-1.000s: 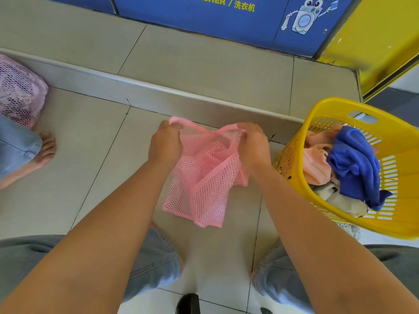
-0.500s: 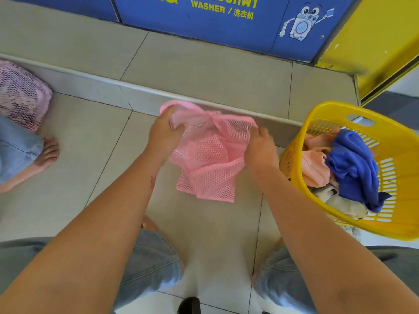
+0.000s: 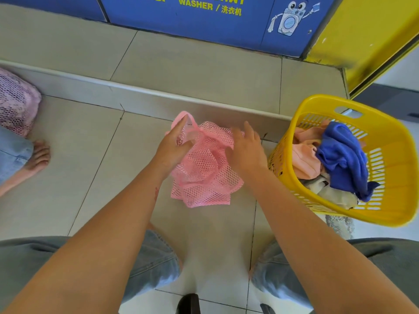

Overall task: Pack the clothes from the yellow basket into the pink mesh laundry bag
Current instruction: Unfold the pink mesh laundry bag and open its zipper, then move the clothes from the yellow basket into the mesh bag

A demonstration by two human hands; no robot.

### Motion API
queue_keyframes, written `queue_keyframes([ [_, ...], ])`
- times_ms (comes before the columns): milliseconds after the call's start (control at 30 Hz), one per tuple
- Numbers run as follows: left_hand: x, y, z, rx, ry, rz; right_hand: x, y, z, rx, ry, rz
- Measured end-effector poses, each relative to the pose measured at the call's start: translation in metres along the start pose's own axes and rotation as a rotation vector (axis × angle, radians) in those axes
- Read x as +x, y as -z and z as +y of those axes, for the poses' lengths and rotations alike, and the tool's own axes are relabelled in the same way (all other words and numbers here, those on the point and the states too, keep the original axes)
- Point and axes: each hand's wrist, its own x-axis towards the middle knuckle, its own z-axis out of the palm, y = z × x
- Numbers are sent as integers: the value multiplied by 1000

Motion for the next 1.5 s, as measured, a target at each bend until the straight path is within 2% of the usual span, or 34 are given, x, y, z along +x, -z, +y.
queue_keyframes([
  [167,-6,-14,11,-54,-30,-21,-11,48,6,136,94,357],
  [300,-10,-24,17,-33,-32,-22,-14,68,46,126,-39,509],
  [400,-12,-32,19,-18,-48,-8,-18,67,86,65,-274,470],
  [500,-12,-37,18,4,-66,-12,-18,60,119,57,-507,319],
  [600,-8,-41,17,11,-61,-4,-13,55,151,129,-592,171],
  [700,-4,-47,18,20,-62,0,-7,48,169,36,-616,52],
  [800,0,-54,20,17,-57,-1,4,44,174,162,-613,155],
  [933,4,-61,20,25,-69,-10,10,45,193,254,-766,360],
  [1033,7,-65,20,28,-64,-8,9,42,218,415,-882,329],
  [1133,7,-67,21,25,-55,-14,5,35,234,528,-851,315],
  [1267,4,-70,24,15,-71,-29,0,35,238,370,-785,332],
  [1367,1,-70,27,9,-75,-26,-8,42,224,411,-757,548],
  [1500,-3,-65,34,-5,-89,-12,-7,85,183,498,-556,872],
])
